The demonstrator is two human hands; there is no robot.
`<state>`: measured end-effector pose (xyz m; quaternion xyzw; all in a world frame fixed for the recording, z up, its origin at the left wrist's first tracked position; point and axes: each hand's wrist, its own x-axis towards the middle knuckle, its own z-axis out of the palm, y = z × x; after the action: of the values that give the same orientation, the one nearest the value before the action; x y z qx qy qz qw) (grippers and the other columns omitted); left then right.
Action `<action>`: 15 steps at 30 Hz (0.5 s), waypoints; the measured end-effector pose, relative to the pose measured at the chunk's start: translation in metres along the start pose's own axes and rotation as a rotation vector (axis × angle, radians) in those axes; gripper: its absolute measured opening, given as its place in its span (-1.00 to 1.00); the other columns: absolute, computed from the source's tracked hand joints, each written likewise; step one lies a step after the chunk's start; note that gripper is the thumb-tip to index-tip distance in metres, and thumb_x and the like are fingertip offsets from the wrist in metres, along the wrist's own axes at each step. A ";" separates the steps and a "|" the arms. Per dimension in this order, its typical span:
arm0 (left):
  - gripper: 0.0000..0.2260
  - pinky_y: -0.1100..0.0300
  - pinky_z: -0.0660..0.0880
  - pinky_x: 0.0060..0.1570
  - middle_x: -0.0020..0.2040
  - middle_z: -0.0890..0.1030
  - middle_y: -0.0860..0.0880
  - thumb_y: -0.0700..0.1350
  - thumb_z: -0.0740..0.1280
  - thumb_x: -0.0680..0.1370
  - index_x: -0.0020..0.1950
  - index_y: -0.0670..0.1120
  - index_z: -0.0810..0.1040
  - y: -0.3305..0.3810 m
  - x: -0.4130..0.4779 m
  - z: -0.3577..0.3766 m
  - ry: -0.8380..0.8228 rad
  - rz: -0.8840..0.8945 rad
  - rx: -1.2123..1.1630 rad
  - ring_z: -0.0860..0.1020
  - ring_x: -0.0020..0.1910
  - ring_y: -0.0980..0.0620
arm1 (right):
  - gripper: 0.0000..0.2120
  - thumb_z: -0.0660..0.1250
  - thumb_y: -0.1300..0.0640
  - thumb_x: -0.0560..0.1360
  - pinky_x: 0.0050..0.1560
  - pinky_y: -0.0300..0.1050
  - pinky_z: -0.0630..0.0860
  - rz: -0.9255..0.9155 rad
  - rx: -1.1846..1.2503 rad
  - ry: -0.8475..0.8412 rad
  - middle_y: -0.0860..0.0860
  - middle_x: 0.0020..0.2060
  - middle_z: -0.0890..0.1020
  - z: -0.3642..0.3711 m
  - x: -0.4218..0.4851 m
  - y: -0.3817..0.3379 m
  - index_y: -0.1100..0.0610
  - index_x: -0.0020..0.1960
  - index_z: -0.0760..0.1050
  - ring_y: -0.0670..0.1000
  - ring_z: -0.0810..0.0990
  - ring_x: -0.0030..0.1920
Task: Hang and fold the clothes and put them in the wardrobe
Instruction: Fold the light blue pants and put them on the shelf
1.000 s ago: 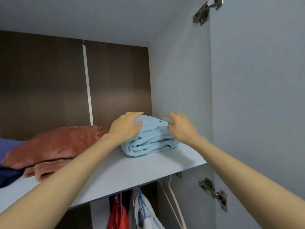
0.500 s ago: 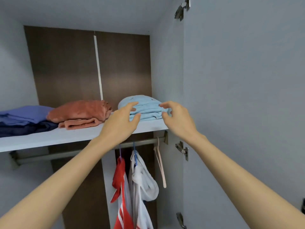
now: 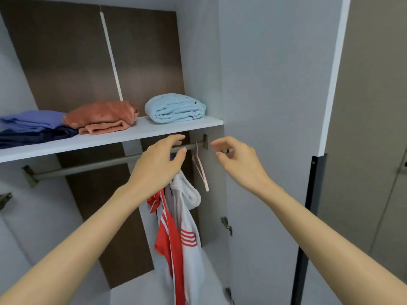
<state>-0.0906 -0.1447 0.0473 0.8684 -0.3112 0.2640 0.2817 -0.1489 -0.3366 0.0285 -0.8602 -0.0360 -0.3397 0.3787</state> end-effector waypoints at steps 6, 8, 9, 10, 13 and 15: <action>-0.65 0.21 0.43 0.01 0.25 0.54 0.10 0.03 0.18 0.60 0.39 0.08 0.39 0.024 -0.074 0.015 -0.153 0.045 -0.108 0.55 0.02 0.14 | -0.76 0.24 0.17 0.54 -0.20 -0.30 0.45 0.147 -0.014 0.034 -0.23 -0.02 0.61 -0.014 -0.091 -0.006 -0.05 0.14 0.54 -0.13 0.55 -0.24; -0.66 0.14 0.46 0.09 0.28 0.53 0.07 0.03 0.19 0.60 0.38 0.07 0.40 0.038 -0.090 0.023 -0.211 0.060 -0.139 0.54 0.07 0.11 | -0.76 0.23 0.18 0.55 -0.28 -0.36 0.44 0.202 -0.029 0.050 -0.22 -0.02 0.61 -0.028 -0.124 -0.002 -0.05 0.14 0.53 -0.12 0.54 -0.23; -0.66 0.09 0.46 0.16 0.28 0.53 0.06 0.02 0.20 0.60 0.38 0.06 0.41 0.047 -0.097 0.028 -0.240 0.074 -0.157 0.53 0.15 0.08 | -0.77 0.23 0.19 0.55 -0.33 -0.39 0.43 0.227 -0.033 0.066 -0.21 -0.02 0.61 -0.038 -0.140 0.000 -0.04 0.14 0.53 -0.11 0.53 -0.25; -0.67 0.06 0.44 0.22 0.27 0.53 0.06 0.00 0.20 0.60 0.37 0.05 0.42 0.057 -0.104 0.034 -0.269 0.095 -0.177 0.50 0.21 0.07 | -0.77 0.24 0.20 0.54 -0.34 -0.41 0.42 0.253 -0.041 0.087 -0.20 -0.02 0.62 -0.048 -0.157 0.003 -0.03 0.13 0.53 -0.09 0.53 -0.28; -0.69 0.02 0.41 0.26 0.25 0.54 0.09 -0.02 0.23 0.59 0.34 0.04 0.45 0.094 -0.120 0.056 -0.336 0.187 -0.221 0.49 0.24 0.05 | -0.76 0.24 0.21 0.53 -0.26 -0.48 0.40 0.331 -0.118 0.147 -0.19 -0.04 0.62 -0.084 -0.207 0.014 -0.03 0.12 0.53 -0.11 0.54 -0.26; -0.70 0.05 0.41 0.23 0.24 0.54 0.12 -0.02 0.23 0.59 0.32 0.05 0.46 0.123 -0.132 0.073 -0.385 0.254 -0.248 0.50 0.21 0.05 | -0.76 0.23 0.20 0.54 -0.23 -0.50 0.38 0.401 -0.171 0.182 -0.23 -0.03 0.61 -0.110 -0.241 0.022 -0.05 0.13 0.53 -0.21 0.54 -0.19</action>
<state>-0.2426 -0.2209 -0.0477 0.8153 -0.4958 0.0868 0.2862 -0.3879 -0.3790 -0.0800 -0.8450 0.1989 -0.3354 0.3661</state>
